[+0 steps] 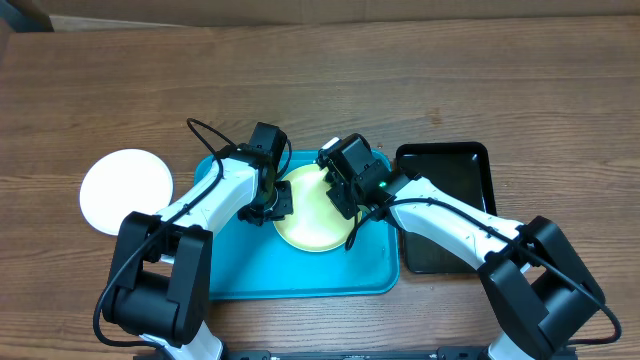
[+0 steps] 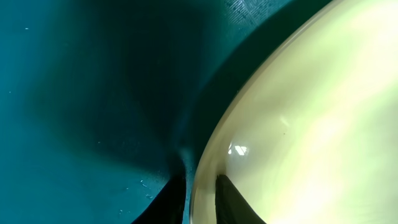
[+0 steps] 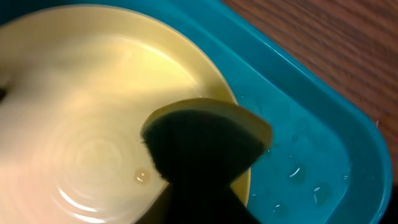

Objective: Clean dirty plates on tray and stack at the side
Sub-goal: 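Scrub the yellow-green plate with the sponge in the right gripper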

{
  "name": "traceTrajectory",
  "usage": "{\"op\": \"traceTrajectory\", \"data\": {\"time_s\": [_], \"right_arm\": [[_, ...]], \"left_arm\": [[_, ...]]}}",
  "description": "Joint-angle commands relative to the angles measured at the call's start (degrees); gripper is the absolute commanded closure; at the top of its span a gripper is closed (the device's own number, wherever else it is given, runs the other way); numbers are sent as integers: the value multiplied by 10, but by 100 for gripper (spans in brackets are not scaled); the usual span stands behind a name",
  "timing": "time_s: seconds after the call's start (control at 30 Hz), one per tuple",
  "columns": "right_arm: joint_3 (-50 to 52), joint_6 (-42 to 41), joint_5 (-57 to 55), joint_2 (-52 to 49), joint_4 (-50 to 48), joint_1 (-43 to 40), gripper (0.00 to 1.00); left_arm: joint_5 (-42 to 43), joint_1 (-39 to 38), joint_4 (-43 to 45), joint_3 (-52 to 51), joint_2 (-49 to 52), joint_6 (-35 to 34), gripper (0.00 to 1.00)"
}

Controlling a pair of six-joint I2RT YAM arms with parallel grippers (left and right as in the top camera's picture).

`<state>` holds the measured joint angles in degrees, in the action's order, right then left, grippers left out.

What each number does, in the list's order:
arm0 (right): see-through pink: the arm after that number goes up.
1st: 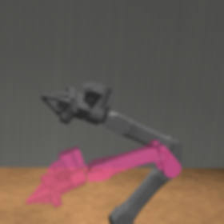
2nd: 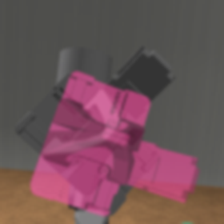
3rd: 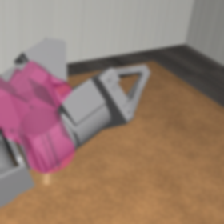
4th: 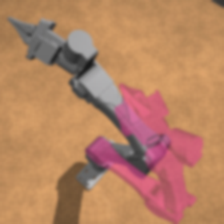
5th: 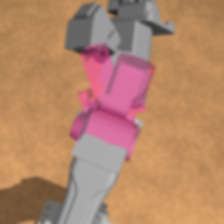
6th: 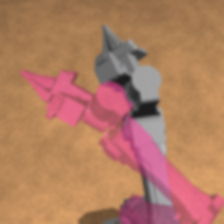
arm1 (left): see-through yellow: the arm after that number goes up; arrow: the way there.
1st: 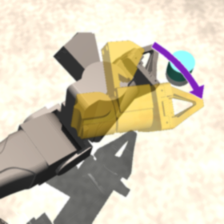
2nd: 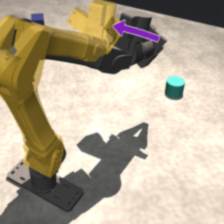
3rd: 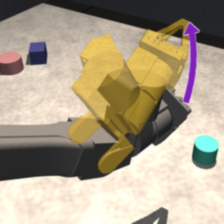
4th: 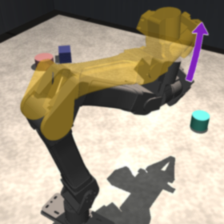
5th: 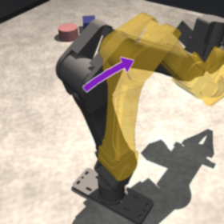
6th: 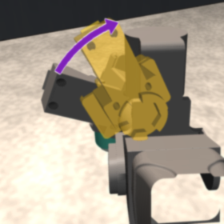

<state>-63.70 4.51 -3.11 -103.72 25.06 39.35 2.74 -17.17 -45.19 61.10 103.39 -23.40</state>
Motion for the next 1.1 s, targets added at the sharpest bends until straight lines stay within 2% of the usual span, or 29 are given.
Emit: {"op": "traceTrajectory", "data": {"time_s": [0.0, 0.23, 0.43, 0.57, 0.7, 0.77, 0.9, 1.07], "right_arm": [[0, 4, 2, 5, -3, -1, 61], [0, -4, 2, 5, 7, -1, 62], [1, -7, 34, -2, 16, -1, 73], [1, -6, 32, -15, 16, -1, 74], [1, -6, 21, -31, 16, -1, 93], [1, -6, 7, -38, 16, -1, 96], [1, -7, 7, -49, 26, -1, 96], [1, -8, 75, -52, 56, -1, 96]], "left_arm": [[-12, -1, 0, -10, 13, 11, 81], [-12, -1, 0, -10, 13, 11, 80], [-12, -1, 0, -10, 13, 11, 80], [-12, -1, 0, -10, 13, 11, 80], [-12, -1, -2, -10, 13, 11, 81], [-12, -1, -2, -10, 13, 11, 87], [-12, -1, -2, -10, 13, 11, 96], [-12, -1, -2, -10, 13, 11, 96]]}}
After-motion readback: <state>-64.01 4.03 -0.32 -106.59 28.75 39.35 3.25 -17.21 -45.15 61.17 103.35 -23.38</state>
